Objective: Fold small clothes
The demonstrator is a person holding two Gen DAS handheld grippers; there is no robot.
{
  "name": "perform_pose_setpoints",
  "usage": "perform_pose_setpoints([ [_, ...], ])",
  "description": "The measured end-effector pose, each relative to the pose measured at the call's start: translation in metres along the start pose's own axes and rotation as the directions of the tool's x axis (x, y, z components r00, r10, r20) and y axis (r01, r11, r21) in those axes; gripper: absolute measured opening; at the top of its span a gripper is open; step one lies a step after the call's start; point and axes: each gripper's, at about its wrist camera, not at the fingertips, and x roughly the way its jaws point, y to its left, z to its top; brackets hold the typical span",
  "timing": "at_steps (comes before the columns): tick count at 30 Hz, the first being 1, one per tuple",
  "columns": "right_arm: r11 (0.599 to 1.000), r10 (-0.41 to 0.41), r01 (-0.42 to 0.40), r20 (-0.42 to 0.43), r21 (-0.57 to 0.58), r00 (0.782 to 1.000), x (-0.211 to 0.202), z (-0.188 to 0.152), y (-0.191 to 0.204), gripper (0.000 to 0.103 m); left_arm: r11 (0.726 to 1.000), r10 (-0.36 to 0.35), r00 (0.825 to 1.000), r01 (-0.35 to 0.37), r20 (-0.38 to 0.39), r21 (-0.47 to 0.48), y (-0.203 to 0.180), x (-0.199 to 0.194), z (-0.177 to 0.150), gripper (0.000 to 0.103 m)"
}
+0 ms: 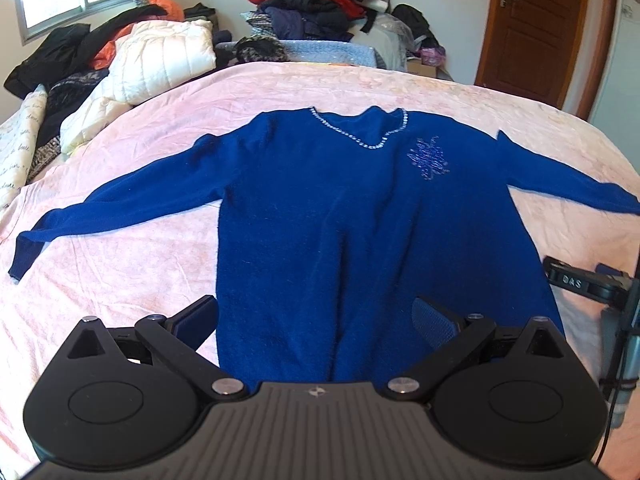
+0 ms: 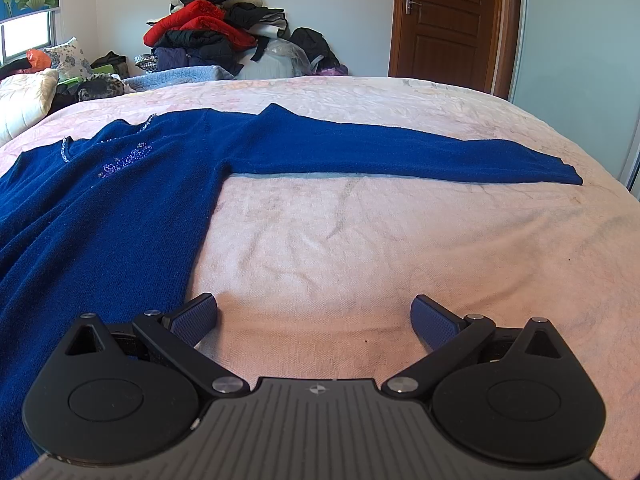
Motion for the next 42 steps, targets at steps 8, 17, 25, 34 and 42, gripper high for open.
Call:
perform_pose_setpoints([
  [8,1.0,0.0,0.0,0.0,0.0,1.0,0.0,0.0,0.0,0.102,0.999,-0.002,1.0,0.002,0.008,-0.035,0.013,-0.004,-0.003,0.103],
  [17,1.0,0.0,0.0,0.0,0.0,1.0,0.0,0.0,0.0,0.102,1.0,0.002,1.0,-0.002,-0.015,-0.021,0.013,0.011,-0.004,0.103],
  [25,1.0,0.0,0.0,0.0,0.0,1.0,0.0,0.0,0.0,0.103,1.0,-0.013,0.999,0.014,-0.043,0.022,-0.019,0.043,0.019,0.103],
  [34,0.996,-0.041,0.05,0.126,-0.068,0.991,0.013,0.055,-0.046,0.103,0.987,-0.061,0.997,0.066,-0.042,0.147,-0.089,0.088,0.062,0.103],
  [42,0.695,0.12,-0.192,0.15,0.693,0.981,0.066,0.093,-0.273,0.065,0.97,-0.148,0.989,0.15,-0.023,0.191,-0.147,0.118,0.093,0.103],
])
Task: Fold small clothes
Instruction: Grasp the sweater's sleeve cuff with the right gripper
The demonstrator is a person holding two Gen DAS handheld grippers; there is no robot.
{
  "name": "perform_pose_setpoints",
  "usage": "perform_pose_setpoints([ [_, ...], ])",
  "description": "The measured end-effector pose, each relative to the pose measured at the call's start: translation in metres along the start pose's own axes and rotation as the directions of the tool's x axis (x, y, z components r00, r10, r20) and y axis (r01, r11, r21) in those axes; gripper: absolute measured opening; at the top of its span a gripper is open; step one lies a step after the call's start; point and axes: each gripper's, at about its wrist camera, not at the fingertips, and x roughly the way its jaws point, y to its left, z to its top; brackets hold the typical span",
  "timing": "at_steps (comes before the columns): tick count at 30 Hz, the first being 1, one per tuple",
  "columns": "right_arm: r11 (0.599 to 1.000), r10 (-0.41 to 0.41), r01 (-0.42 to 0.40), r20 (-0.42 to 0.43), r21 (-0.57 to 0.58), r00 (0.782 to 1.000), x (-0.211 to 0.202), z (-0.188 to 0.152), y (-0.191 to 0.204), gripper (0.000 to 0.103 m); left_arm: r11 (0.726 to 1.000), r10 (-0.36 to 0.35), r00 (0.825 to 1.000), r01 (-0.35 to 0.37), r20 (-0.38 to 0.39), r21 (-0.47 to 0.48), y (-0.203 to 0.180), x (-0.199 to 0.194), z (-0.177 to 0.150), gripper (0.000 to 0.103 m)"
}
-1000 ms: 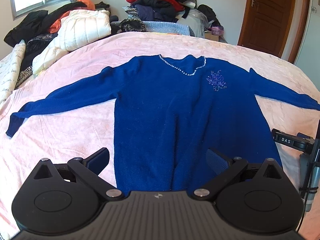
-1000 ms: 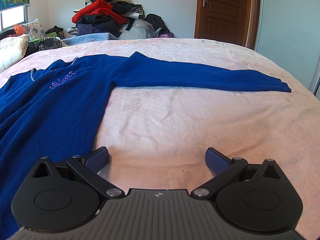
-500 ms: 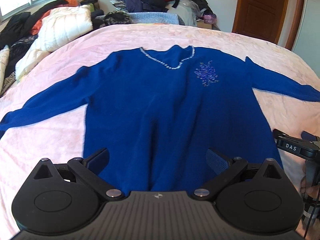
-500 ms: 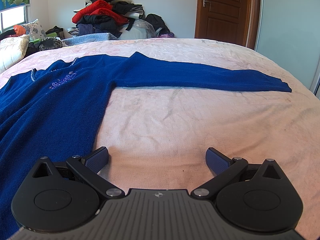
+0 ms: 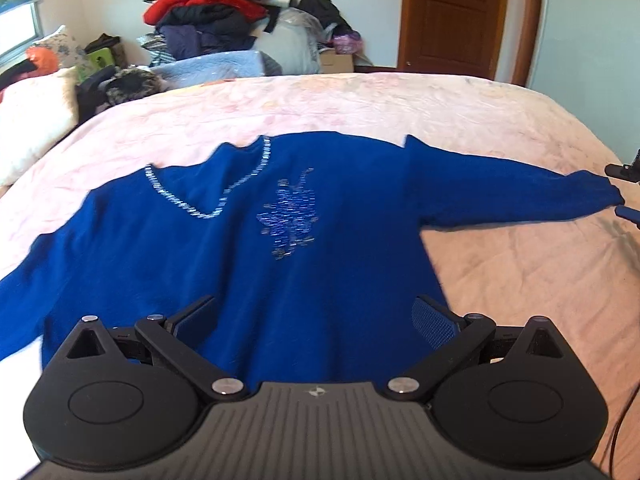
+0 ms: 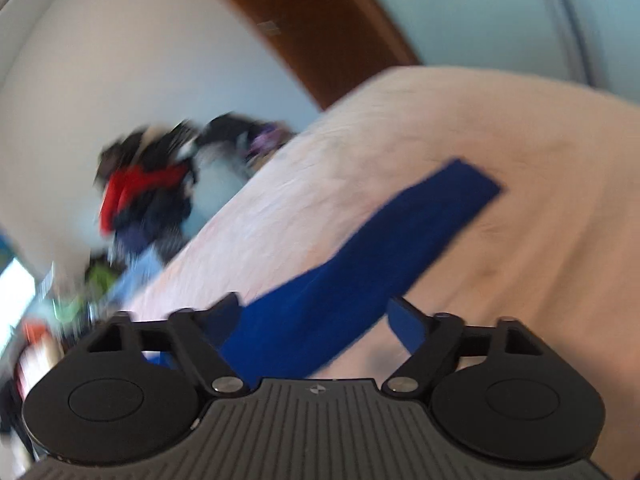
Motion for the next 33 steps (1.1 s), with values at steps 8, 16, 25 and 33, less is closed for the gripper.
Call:
perform_pose_setpoints([
  [8,0.991,-0.058,0.061,-0.028,0.121,0.998,0.048,0.029,-0.057,0.058,0.999,-0.038,0.998,0.039,-0.049,0.025,-0.029,0.037,0.014,0.103],
  [16,0.956,-0.259,0.259,0.018,-0.14,0.966,0.077,0.03,-0.013,0.057,0.999,-0.029,0.997,0.031,-0.077,0.038,-0.034,0.05,0.013,0.103],
  [25,0.931,-0.302,0.304,0.039,-0.205,0.952,0.083,0.027,-0.004,0.06,0.999,-0.015,0.997,0.018,-0.074,0.037,-0.03,0.048,0.013,0.103],
  [33,0.944,-0.283,0.283,0.025,-0.169,0.959,0.08,0.029,-0.015,0.007,0.999,-0.014,0.997,0.016,-0.071,0.031,-0.027,0.046,0.012,0.103],
])
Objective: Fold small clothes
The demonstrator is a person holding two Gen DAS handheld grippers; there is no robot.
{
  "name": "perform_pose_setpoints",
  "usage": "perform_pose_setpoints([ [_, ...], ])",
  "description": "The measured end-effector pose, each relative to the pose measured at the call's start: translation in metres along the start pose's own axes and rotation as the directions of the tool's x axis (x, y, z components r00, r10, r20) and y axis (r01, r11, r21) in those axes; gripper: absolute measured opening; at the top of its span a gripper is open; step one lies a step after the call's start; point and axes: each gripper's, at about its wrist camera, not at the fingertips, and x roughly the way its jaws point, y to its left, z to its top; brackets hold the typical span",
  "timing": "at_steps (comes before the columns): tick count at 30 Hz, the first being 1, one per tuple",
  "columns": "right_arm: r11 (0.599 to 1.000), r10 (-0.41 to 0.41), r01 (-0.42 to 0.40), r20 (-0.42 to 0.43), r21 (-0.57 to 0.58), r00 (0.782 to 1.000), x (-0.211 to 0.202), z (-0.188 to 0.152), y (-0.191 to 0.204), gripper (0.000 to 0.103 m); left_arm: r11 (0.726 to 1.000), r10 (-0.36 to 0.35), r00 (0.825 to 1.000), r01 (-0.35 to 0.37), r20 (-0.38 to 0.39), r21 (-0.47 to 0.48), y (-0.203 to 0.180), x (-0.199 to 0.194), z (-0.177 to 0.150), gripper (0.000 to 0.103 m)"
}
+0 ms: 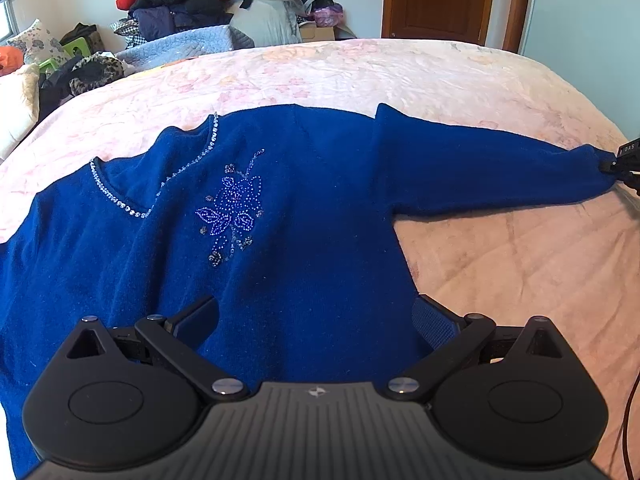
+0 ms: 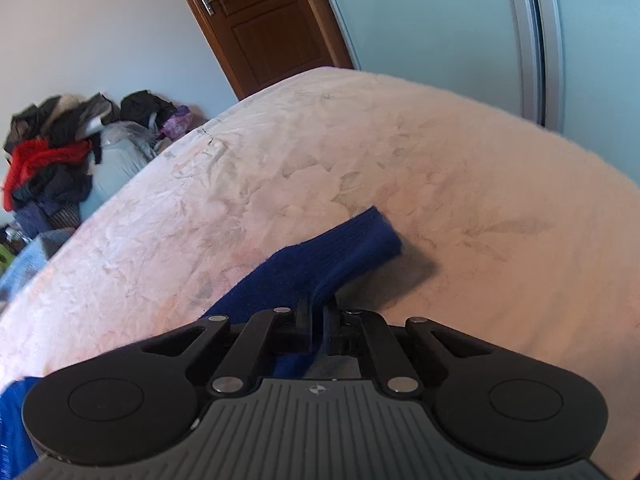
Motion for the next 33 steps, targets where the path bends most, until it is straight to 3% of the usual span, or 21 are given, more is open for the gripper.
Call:
perform_pose_setpoints([
  [12,0.994,0.039,-0.033,0.057,-0.108,0.998,-0.017,-0.008,0.036,0.008,0.999,0.01,1.0,-0.008,0.029,-0.043,0.028,-0.012,-0.002,0.103],
  [19,0.963,0.155,-0.132,0.082,-0.233,0.984,-0.04,-0.017,0.089,0.008,0.995,-0.006,0.999,0.011,0.051,-0.098,0.049,-0.019,-0.002,0.103],
  [24,0.913,0.27,-0.241,0.043,-0.33,0.962,-0.054,-0.043,0.136,0.008,0.965,-0.123,0.987,0.144,0.106,-0.221,0.076,-0.027,0.002,0.103],
  [31,0.816,0.358,-0.338,-0.049,-0.468,0.932,-0.07,-0.093,0.193,0.008,0.911,-0.252,0.946,0.303,0.205,-0.28,0.091,-0.028,0.016,0.103],
  [33,0.779,0.358,-0.336,-0.065,-0.529,0.932,-0.075,-0.108,0.208,0.008,0.883,-0.297,0.93,0.354,0.215,-0.309,0.096,-0.025,0.02,0.103],
])
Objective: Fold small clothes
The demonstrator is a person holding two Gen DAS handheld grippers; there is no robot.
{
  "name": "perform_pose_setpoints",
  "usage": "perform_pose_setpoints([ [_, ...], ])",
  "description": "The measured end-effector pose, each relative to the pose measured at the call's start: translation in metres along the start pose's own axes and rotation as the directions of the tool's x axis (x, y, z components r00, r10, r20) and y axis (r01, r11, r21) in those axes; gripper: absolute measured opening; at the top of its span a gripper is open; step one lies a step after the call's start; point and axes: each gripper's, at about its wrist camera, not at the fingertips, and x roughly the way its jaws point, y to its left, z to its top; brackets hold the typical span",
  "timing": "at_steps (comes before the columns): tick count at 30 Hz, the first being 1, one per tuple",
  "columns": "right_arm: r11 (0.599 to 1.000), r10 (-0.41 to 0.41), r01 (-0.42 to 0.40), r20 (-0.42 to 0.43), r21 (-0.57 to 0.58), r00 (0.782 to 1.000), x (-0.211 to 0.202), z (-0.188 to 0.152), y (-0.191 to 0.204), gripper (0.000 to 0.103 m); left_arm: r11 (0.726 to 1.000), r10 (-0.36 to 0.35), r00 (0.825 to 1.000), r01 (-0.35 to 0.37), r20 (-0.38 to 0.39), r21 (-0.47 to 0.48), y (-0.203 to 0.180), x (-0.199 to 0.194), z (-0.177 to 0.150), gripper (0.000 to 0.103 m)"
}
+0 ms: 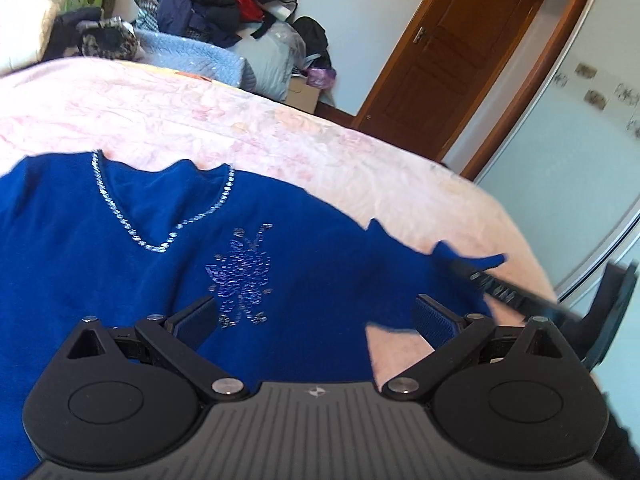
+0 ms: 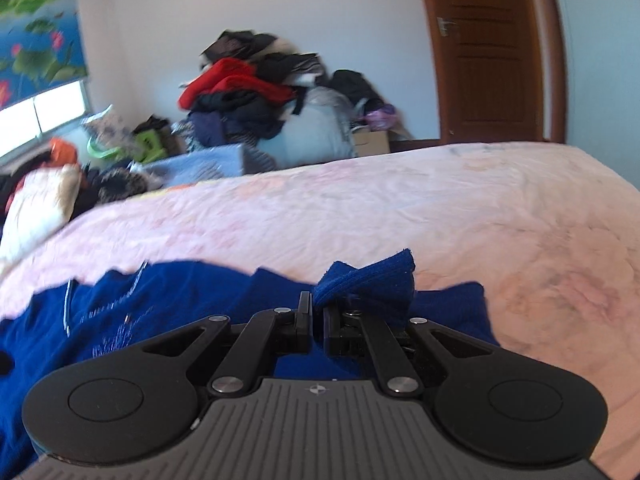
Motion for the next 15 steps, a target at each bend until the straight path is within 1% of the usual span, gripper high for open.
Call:
perform_pose_setpoints([
  [2,0.996,0.007,-0.009,-0.016,-0.09,1.0,0.003,-0.006,0.021,0.008,0.997,-0.039,0.999,0.039,-0.01,-0.061,0.006,0.003,0.005,0.103],
  [3,0.986,0.016,-0.021,-0.03,-0.166,0.999,0.004,-0.011,0.035,0.009,0.994,-0.057,0.998,0.056,-0.007,-0.091,0.009,0.004,0.006,0.103],
  [4,0.968,0.016,-0.03,-0.058,-0.248,0.998,0.006,-0.017,0.048,0.017,0.99,-0.071,0.997,0.07,-0.002,-0.122,0.013,0.004,0.006,0.103],
  [6,0.928,0.012,-0.04,-0.077,-0.371,0.997,0.006,-0.032,0.069,0.018,0.981,-0.096,0.995,0.096,0.006,-0.167,0.018,0.006,0.006,0.103],
  [7,0.918,0.024,-0.058,-0.092,-0.391,0.995,0.005,-0.036,0.075,0.021,0.977,-0.111,0.994,0.11,0.007,-0.184,0.02,0.007,0.006,0.103],
  [8,0.918,0.04,-0.078,-0.105,-0.388,0.994,0.003,-0.038,0.077,0.023,0.972,-0.125,0.992,0.123,0.005,-0.199,0.022,0.008,0.006,0.103],
  [9,0.926,0.058,-0.095,-0.11,-0.366,0.992,0.0,-0.039,0.075,0.024,0.965,-0.145,0.989,0.142,0.001,-0.219,0.024,0.01,0.006,0.103],
  [11,0.954,0.092,-0.117,-0.101,-0.277,0.991,-0.008,-0.035,0.062,0.037,0.95,-0.186,0.982,0.178,-0.01,-0.257,0.025,0.016,0.009,0.103],
  [13,0.979,0.141,-0.152,-0.083,-0.134,0.987,-0.018,-0.028,0.04,0.039,0.923,-0.247,0.969,0.229,-0.019,-0.31,0.027,0.026,0.012,0.103],
  [14,0.984,0.172,-0.174,-0.067,-0.031,0.983,-0.022,-0.025,0.022,0.04,0.909,-0.272,0.962,0.25,-0.021,-0.333,0.027,0.034,0.013,0.103],
  [15,0.98,0.194,-0.191,-0.053,0.051,0.98,-0.028,-0.023,0.008,0.041,0.903,-0.281,0.959,0.255,-0.025,-0.346,0.025,0.042,0.014,0.103],
])
